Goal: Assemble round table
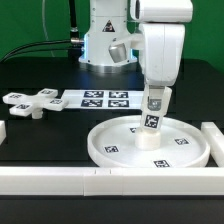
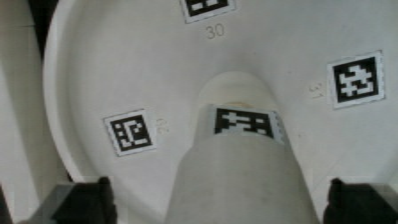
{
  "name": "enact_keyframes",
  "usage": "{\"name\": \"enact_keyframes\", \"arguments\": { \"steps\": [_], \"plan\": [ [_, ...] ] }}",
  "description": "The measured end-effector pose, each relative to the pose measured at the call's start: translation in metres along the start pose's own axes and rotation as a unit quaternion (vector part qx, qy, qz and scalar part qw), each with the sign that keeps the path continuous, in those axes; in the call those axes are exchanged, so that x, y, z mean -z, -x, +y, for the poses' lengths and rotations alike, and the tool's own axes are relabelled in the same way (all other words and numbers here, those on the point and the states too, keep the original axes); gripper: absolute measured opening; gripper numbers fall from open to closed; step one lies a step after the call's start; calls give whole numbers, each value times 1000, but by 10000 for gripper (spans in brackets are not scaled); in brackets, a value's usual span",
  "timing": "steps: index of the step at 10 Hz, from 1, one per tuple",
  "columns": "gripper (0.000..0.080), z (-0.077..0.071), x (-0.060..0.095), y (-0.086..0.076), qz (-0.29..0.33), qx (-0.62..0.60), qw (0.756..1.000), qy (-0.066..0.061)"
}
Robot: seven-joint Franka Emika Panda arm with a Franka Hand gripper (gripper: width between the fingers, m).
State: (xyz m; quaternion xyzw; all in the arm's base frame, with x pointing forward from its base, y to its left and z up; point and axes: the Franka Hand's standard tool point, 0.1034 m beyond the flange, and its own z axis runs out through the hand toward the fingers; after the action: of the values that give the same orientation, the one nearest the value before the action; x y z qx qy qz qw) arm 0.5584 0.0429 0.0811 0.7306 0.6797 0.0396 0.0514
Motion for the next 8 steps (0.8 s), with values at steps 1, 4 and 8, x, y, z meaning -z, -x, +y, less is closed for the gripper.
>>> {"name": "enact_keyframes", "arguments": {
  "steps": [1,4,8],
  "plan": [
    [410,0,0,-2,0,-3,1000,0],
    [410,-1,-1,-2,0,-10,1000,-2],
    [410,-2,-1,-1,0,-102,995,-7]
  ]
}}
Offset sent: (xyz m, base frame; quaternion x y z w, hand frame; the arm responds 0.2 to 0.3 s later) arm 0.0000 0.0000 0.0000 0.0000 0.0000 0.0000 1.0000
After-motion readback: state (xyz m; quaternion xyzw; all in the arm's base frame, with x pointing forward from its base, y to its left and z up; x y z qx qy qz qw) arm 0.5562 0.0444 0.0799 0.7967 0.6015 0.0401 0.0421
